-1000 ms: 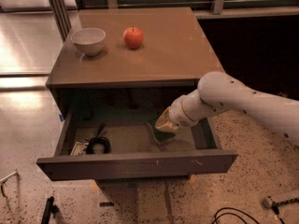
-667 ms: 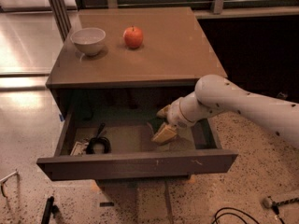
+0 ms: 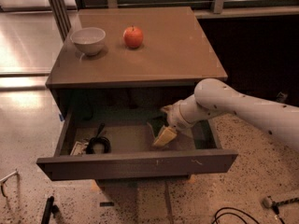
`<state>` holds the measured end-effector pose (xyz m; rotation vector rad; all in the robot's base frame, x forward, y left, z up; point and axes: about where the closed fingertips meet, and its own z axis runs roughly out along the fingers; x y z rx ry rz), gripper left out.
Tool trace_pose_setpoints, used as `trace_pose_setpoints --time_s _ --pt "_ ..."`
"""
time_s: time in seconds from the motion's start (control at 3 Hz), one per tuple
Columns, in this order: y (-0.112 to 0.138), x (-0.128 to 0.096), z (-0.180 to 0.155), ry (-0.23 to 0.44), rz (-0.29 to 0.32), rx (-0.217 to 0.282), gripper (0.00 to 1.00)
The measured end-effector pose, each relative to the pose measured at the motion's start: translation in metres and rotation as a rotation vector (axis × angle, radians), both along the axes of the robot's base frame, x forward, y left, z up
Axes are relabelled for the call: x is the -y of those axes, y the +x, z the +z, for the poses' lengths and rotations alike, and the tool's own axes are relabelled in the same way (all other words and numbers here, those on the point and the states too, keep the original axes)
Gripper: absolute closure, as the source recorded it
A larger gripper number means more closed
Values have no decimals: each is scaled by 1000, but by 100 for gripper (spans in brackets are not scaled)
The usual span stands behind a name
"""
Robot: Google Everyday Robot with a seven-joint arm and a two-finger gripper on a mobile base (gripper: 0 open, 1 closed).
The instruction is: Pick sponge from top drawer and place on counter
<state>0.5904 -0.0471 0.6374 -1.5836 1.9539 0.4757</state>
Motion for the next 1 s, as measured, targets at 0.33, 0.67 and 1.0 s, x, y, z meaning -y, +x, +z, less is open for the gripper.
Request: trace_pose_setpoints --time_s 0.33,0.67,1.0 --pt "11 -3 -17 9 -7 -16 12" --pt "22 -6 -34 10 -12 -38 10" --pt "27 -9 -50 4 -13 -62 20"
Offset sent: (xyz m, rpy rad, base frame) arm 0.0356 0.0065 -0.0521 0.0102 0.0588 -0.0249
